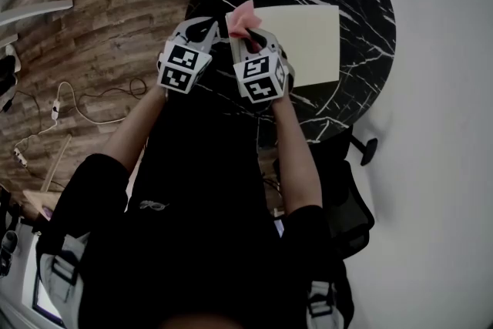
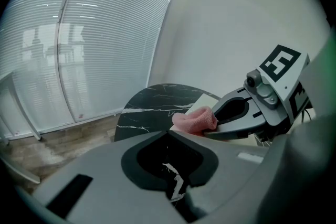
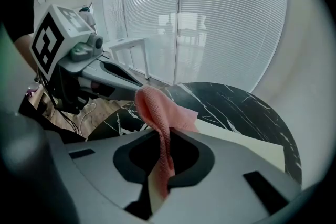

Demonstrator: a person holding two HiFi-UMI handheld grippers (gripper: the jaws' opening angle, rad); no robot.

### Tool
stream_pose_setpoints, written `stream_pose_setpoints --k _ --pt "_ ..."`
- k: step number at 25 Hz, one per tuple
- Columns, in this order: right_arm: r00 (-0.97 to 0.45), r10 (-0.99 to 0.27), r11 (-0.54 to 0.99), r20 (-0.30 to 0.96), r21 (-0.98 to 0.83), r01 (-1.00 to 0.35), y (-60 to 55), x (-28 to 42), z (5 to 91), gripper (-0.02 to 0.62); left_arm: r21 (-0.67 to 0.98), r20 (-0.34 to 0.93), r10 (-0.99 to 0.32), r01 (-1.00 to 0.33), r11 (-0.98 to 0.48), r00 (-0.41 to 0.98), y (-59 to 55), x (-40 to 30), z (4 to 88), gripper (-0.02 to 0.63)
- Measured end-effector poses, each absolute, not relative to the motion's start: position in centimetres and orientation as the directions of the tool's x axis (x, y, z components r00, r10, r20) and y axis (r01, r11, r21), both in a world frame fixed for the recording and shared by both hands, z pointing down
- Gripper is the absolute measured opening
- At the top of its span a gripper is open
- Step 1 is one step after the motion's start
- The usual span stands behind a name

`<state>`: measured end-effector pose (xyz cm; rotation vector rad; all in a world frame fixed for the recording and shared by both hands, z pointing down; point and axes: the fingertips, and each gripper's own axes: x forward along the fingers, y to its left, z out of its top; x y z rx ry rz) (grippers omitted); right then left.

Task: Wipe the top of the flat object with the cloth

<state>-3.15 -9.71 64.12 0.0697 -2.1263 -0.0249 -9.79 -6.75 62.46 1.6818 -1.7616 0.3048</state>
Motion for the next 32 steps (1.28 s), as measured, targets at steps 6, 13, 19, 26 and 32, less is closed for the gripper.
stream_pose_setpoints --k 6,13,19,26,32 --pt "-0.519 -0.061 0.998 0.853 0.049 -0.037 -9.2 -1.8 63.9 0.023 0.285 0.606 -0.793 -0.948 0.142 0.064 -6.8 -9.3 62.2 -0.002" --pt "-0.526 -0.063 0.998 0.848 0.048 -0.042 -8.8 -0.7 63.9 0.023 0.283 0.605 -0.794 -0.948 0.145 0.059 -7.0 -9.0 62.1 -0.002" --pt "-0.523 -0.058 0.998 0.851 0.032 -0.058 -8.3 0.6 64.1 0.023 0.284 0.607 -0.794 -0.945 0.161 0.047 -6.9 -9.2 62.2 -0.002" --pt "-0.524 -0.06 0.997 0.849 0.023 -0.076 -7.6 1.9 64.1 0.023 0.276 0.609 -0.791 -0.951 0.141 0.06 -6.8 -8.2 62.3 -0.002" --pt "-0.513 -0.056 0.996 0.857 0.014 -0.086 -6.8 2.9 63.8 0.023 0.281 0.607 -0.79 -0.953 0.116 0.083 -6.5 -7.1 62.0 -0.002"
